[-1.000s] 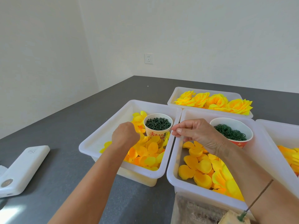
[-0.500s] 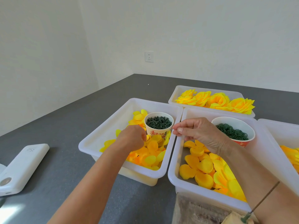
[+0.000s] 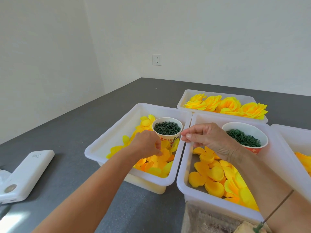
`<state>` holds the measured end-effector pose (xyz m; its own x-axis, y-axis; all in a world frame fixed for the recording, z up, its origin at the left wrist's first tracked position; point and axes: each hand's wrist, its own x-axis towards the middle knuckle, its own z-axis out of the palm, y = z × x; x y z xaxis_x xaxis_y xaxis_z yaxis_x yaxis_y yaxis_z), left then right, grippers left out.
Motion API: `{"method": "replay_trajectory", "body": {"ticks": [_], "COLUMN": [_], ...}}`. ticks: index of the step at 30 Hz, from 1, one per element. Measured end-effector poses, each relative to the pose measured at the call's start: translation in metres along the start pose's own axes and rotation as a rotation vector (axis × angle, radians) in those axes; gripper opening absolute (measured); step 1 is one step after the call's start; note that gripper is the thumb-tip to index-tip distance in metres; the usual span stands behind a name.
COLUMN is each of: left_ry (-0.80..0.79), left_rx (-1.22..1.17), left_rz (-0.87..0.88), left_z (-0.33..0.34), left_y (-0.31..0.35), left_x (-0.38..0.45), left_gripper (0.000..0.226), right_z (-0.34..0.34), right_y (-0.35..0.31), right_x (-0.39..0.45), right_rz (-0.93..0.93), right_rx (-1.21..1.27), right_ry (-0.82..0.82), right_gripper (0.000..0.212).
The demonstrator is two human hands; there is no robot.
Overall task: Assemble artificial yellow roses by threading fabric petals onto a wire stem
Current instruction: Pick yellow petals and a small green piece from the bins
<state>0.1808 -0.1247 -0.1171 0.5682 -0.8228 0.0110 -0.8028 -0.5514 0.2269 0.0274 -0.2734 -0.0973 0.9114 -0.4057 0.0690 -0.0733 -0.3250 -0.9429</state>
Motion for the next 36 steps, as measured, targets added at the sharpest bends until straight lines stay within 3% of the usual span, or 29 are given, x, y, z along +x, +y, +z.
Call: {"method": "replay_trajectory", "body": {"ticks": [10,14,20,30,36], "left_ry": [0.423,0.540,0.544,0.499,0.329], "left_rx": [-0.267,-0.380,-0.528,-0.763,-0.702], "left_rz": [-0.103,-0.110,-0.086,-0.026,0.080], "left_z": [-0.011,-0.014,-0.017,-0.018,-0.017], "left_y": [-0.002,-0.001,0.003,0.006,0.008], "left_x": [-0.009,-0.011,-0.015,-0.018,-0.020], "left_gripper": [0.011,0.014,0.012,0.016,0.013], "right_z": [0.007,0.018,0.036,0.032,0.032], "right_y": [0.003,0.005,-0.002,-0.008,-0.003], "right_x": [0.001,0.004,0.012,0.017,0.014], "right_rz": [-0.059,-0.172,-0.233,-0.241,-0.241], "right_rx": [-0.019,-0.194,-0.371,-0.241,-0.205], "right_ry": [0.048,0.116,0.163,0.242,0.258], "right_gripper": [0.013,0.006,0.025,0.008,0.007]}}
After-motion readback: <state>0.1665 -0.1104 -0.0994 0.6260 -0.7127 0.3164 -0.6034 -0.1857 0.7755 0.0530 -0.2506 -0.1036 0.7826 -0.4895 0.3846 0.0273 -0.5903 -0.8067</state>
